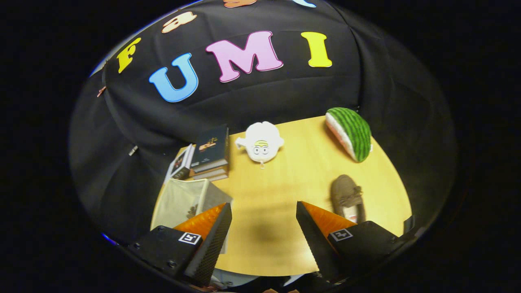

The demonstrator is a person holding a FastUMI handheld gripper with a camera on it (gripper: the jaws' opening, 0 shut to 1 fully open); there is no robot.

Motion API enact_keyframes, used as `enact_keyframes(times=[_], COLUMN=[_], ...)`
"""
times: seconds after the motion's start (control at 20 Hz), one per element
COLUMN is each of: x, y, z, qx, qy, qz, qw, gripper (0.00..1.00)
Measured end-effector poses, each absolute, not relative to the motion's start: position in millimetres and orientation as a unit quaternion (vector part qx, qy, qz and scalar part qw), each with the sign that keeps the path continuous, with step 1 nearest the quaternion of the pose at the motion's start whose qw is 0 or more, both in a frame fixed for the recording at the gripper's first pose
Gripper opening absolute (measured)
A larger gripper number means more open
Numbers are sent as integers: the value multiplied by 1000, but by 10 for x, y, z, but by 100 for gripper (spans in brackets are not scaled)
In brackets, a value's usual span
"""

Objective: Open the storage box then place both shoes into the box .Put the left shoe in first, then the right shoe, with the right side of both shoes facing outward in a uniform manner.

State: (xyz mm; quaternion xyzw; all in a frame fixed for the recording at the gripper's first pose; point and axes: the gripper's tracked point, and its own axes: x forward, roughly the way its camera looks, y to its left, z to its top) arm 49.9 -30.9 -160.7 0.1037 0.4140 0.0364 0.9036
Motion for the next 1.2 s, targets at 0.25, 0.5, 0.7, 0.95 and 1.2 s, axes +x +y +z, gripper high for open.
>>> enact_keyframes(times=[0.25, 0.5, 0.7, 0.95, 1.2], x=[257, 241, 356, 457, 613], y=[-1093, -1726, -2130, -2262, -2175], z=[-2173, -2769, -3263, -3802, -3928], qx=[-8, -14, -39, 17, 87], qy=[463, 505, 540, 585, 584], qz=[32, 29, 39, 40, 48], qw=[886, 862, 840, 810, 805], gripper=[99, 99, 98, 99, 93])
